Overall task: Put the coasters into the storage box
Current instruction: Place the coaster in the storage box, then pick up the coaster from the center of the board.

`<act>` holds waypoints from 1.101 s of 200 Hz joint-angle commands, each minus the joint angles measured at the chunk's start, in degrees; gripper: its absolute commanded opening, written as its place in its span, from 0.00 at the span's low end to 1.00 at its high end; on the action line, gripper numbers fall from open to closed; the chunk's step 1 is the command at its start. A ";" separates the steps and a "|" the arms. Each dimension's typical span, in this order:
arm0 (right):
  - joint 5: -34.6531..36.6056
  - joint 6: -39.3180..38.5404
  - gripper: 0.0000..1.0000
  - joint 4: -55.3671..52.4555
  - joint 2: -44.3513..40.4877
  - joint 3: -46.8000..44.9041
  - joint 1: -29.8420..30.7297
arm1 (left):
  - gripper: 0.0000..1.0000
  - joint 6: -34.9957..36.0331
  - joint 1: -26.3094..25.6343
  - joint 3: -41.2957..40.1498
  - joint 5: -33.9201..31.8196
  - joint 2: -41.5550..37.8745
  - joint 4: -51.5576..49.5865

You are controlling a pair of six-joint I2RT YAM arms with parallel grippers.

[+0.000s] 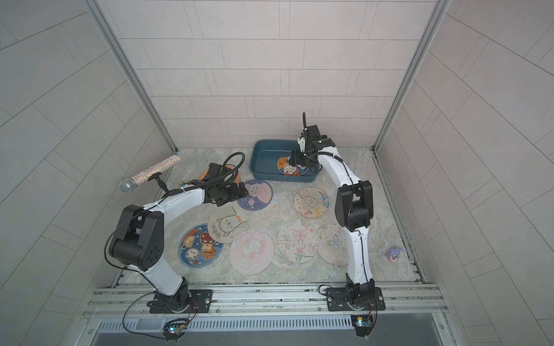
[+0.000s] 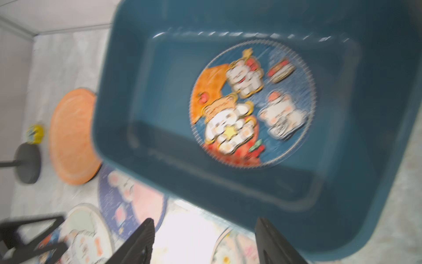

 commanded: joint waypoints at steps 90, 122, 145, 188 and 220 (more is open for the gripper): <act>-8.29 7.34 0.74 15.89 -8.29 -24.64 12.01 | 0.89 5.59 1.49 9.56 -3.84 12.78 -5.27; -6.66 7.86 0.75 17.12 -5.11 -24.07 13.48 | 0.89 5.70 1.53 10.01 -3.25 14.32 -4.80; -5.58 7.61 0.75 16.39 -2.40 -22.19 13.93 | 0.89 5.72 1.55 10.09 -2.08 15.12 -3.56; -1.38 6.35 0.75 14.02 0.67 -19.27 14.38 | 0.87 5.70 1.50 10.08 -1.70 16.29 -2.68; 0.05 6.05 0.75 13.28 2.78 -17.94 14.47 | 0.85 5.37 1.49 10.05 -0.53 17.38 -1.95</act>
